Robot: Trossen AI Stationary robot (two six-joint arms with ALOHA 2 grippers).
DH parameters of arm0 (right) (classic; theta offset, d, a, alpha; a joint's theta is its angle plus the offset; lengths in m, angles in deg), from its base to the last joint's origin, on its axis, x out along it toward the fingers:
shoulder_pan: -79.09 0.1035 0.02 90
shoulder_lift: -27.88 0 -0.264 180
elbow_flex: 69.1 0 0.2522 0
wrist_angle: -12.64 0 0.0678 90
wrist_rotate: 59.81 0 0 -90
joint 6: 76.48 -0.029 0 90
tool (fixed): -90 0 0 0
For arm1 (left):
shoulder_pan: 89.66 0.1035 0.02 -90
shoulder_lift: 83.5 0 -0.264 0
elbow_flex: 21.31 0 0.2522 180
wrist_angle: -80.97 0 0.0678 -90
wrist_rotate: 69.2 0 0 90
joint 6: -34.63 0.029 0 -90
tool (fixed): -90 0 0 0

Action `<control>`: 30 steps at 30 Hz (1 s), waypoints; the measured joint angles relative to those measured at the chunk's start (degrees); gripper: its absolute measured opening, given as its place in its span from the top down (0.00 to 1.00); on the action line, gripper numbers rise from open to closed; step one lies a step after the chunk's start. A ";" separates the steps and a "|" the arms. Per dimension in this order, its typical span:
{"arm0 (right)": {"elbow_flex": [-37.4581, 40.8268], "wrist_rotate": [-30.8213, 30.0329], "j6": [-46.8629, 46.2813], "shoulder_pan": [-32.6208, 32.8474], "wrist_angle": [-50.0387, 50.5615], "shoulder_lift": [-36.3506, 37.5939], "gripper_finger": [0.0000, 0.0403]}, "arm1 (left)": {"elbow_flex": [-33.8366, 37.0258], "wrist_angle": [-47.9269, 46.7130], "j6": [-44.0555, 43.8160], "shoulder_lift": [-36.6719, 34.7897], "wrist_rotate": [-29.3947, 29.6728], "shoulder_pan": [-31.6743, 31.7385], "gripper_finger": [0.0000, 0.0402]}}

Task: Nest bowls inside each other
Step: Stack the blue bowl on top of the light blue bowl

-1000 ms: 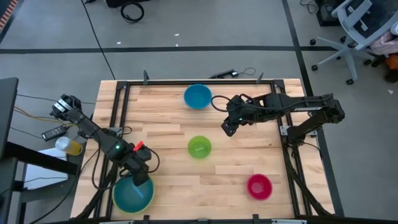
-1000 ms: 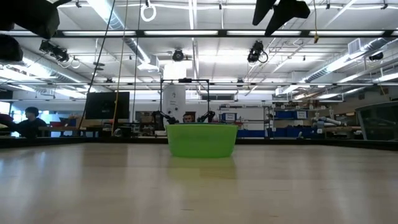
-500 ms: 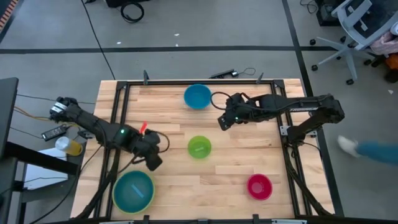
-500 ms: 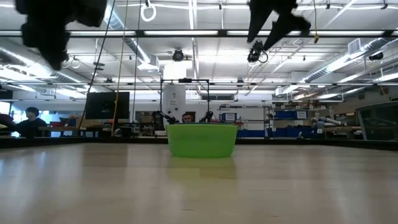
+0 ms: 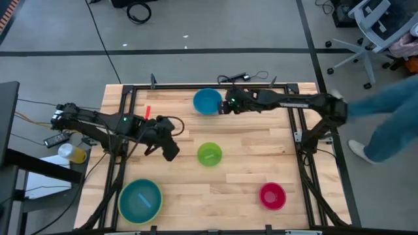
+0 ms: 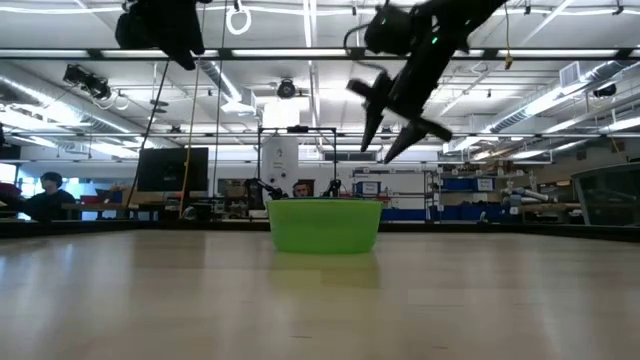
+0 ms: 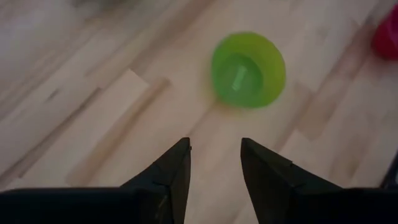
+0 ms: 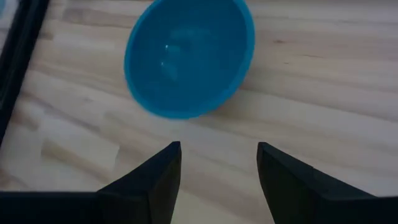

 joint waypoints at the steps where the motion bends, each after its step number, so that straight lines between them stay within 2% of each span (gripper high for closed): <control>1: -0.40 0.85 0.01 -1.00 -1.14 -1.59 0.47 | -0.04 -0.02 0.00 0.00 0.16 0.69 0.65; 7: -3.08 2.90 0.32 -5.43 -2.33 -10.66 0.47 | 0.10 -2.49 -1.07 0.00 0.31 2.51 0.65; 13: -5.28 7.11 1.30 -7.78 -6.25 -16.53 0.47 | 0.10 -6.28 -1.04 0.00 0.38 3.03 0.65; 21: -10.37 7.36 5.47 -9.25 -6.31 -22.47 0.49 | 0.14 -9.13 4.51 0.00 -0.17 8.49 0.65; 25: -11.40 7.31 6.49 -9.65 -6.11 -23.28 0.57 | 0.16 -9.16 7.33 0.00 -0.73 11.86 0.65; 30: -11.42 8.52 11.13 -10.07 -5.26 -23.25 0.80 | 0.16 -8.90 10.73 0.00 -0.83 15.45 0.65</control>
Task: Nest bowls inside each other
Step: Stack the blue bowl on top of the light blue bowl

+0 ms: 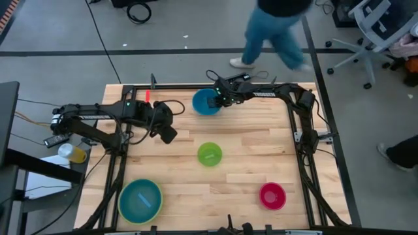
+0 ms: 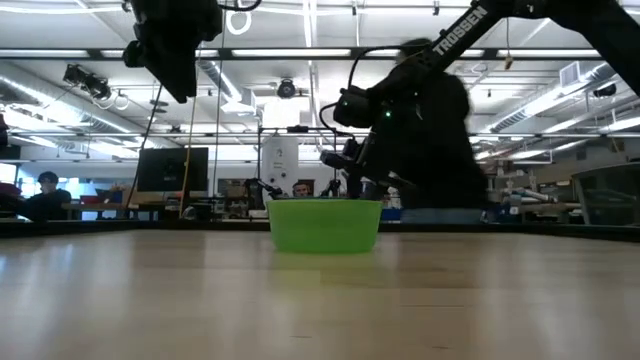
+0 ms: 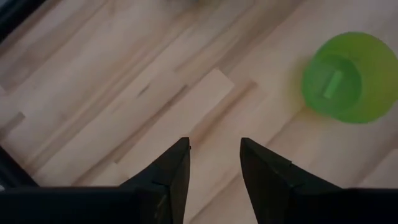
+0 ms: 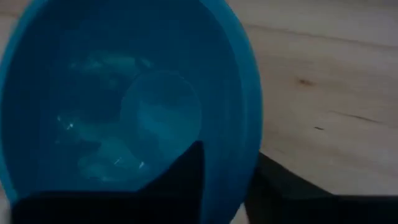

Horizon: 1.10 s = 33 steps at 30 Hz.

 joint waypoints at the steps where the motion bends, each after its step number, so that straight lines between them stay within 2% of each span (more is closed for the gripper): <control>1: 0.00 0.21 1.11 -0.04 0.31 0.04 0.86 | 0.01 0.27 0.81 0.00 0.00 0.71 0.65; 2: 0.00 0.72 1.99 -0.04 0.74 0.07 0.92 | 0.02 0.65 1.26 0.00 0.00 1.36 0.65; 4: -0.21 1.14 4.07 0.39 1.01 0.82 0.96 | 0.02 1.20 2.09 0.00 -0.06 2.75 0.65; 7: 0.08 0.13 4.55 1.78 2.02 2.19 0.93 | 0.02 2.75 2.80 0.00 -0.07 4.44 0.65; 11: 0.02 -5.54 6.31 4.60 3.13 7.70 0.95 | 0.03 6.25 3.18 0.00 -0.09 6.69 0.65; 14: -0.03 -10.16 8.41 7.07 3.81 11.96 0.96 | 0.04 11.60 6.41 0.09 0.00 7.73 0.65; 20: -0.02 -15.61 9.26 10.62 4.49 18.81 0.96 | 0.04 24.24 12.66 0.13 -0.12 7.95 0.65; 25: 0.08 -19.22 14.08 13.00 3.26 21.58 0.96 | 0.04 30.09 15.35 0.64 0.08 9.06 0.65; 33: 0.07 -21.97 16.53 15.46 2.90 22.45 0.96 | 0.02 37.29 18.40 3.34 0.31 9.18 0.65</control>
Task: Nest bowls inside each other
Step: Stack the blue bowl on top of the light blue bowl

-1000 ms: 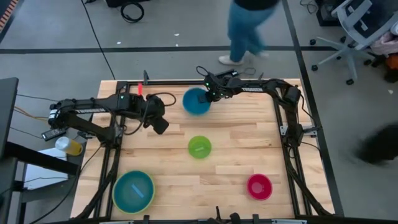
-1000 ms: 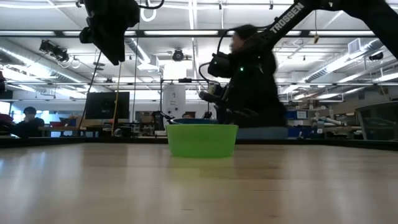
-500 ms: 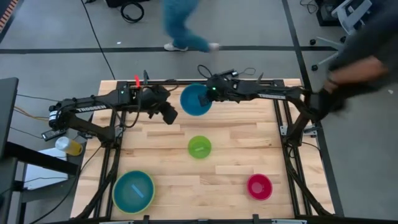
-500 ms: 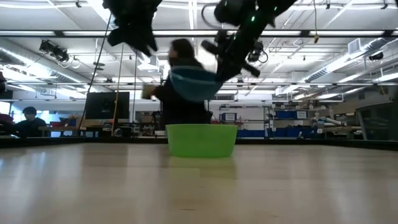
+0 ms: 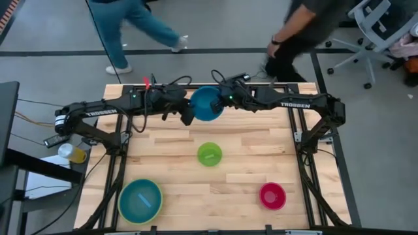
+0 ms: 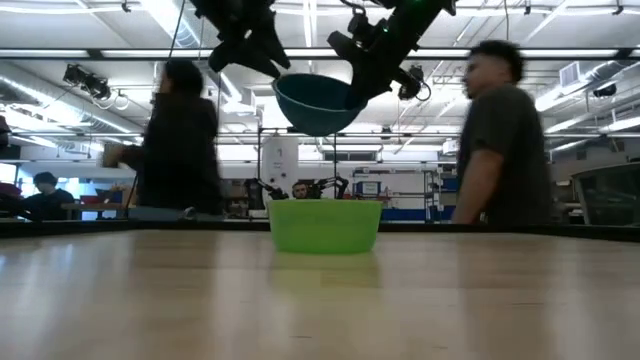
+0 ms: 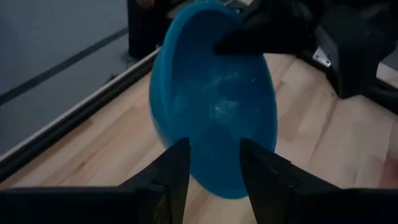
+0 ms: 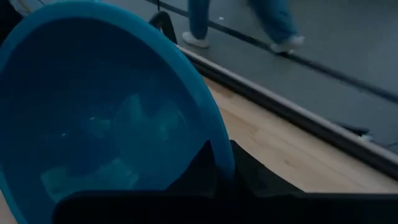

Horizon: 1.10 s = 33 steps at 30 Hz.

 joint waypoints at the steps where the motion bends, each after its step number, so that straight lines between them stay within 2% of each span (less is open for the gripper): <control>1: 0.00 -0.24 0.21 0.31 -0.17 0.00 0.96 | -0.02 0.38 -0.41 0.31 0.44 0.02 0.65; 7: 0.07 -2.55 1.43 2.17 0.25 -0.10 0.96 | -0.06 -0.40 -0.96 2.30 4.17 -0.07 0.66; 14: 0.00 -5.01 -0.30 2.97 3.22 -0.13 0.96 | -0.04 -0.71 -4.70 2.14 5.09 -0.57 0.72; 20: -0.02 -6.06 -0.64 3.08 4.74 0.02 0.96 | -1.29 -2.45 -5.30 2.00 7.26 -1.47 0.73; 25: -0.07 -6.33 -2.16 2.00 6.27 0.02 0.96 | -4.32 -1.74 -0.65 1.89 11.93 -3.11 0.72; 29: -0.07 -6.65 -1.52 2.05 5.33 0.06 0.96 | -4.66 -1.71 0.74 2.07 12.05 -2.24 0.69; 33: -0.07 -4.42 0.95 2.19 3.06 0.04 0.96 | -4.31 -2.22 1.43 3.18 10.87 -1.29 0.58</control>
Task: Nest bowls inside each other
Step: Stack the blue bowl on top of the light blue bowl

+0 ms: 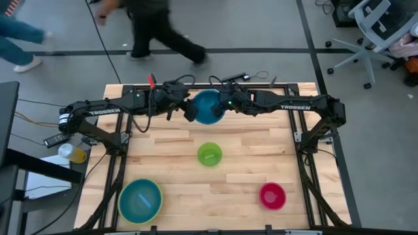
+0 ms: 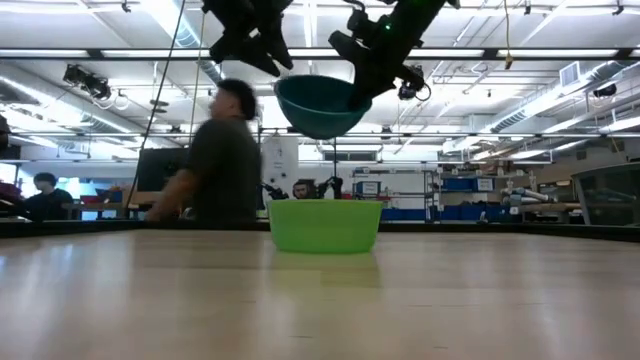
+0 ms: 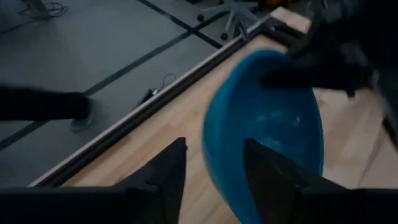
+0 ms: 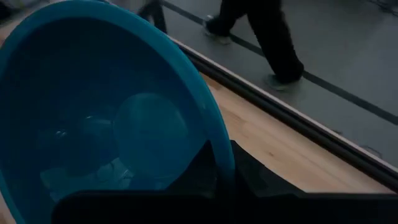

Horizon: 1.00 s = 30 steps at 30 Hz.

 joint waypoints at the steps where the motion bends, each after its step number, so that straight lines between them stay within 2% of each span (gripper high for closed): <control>1: 0.00 0.49 0.21 0.08 -0.67 0.01 0.96 | 0.02 0.10 0.88 0.52 -0.07 0.06 0.55; 5: 0.00 0.97 2.15 0.91 -3.38 0.00 0.95 | 0.20 -0.27 3.80 3.06 -1.14 0.79 0.48; 9: 0.00 2.35 3.64 1.37 -4.41 0.00 0.95 | 0.22 -0.07 3.54 4.90 -1.60 0.64 0.51; 13: 0.00 3.72 2.62 1.35 -4.26 0.00 0.95 | 0.20 0.14 3.30 4.87 -1.61 0.08 0.65; 19: 0.00 5.11 0.54 1.70 -4.70 -0.07 0.95 | 0.20 -1.46 1.51 4.41 -0.01 0.55 0.93; 21: -0.01 5.40 -0.60 1.80 -4.93 -0.13 0.94 | 0.11 -2.62 0.46 4.43 -0.10 0.66 0.97; 24: -0.02 8.38 -4.16 1.72 -4.40 -0.13 0.87 | 0.11 -4.50 -0.29 4.43 -2.72 1.02 0.97; 30: -0.01 18.72 -9.26 0.46 -5.07 0.63 0.63 | -1.57 -13.73 -0.50 3.80 -5.55 0.92 0.97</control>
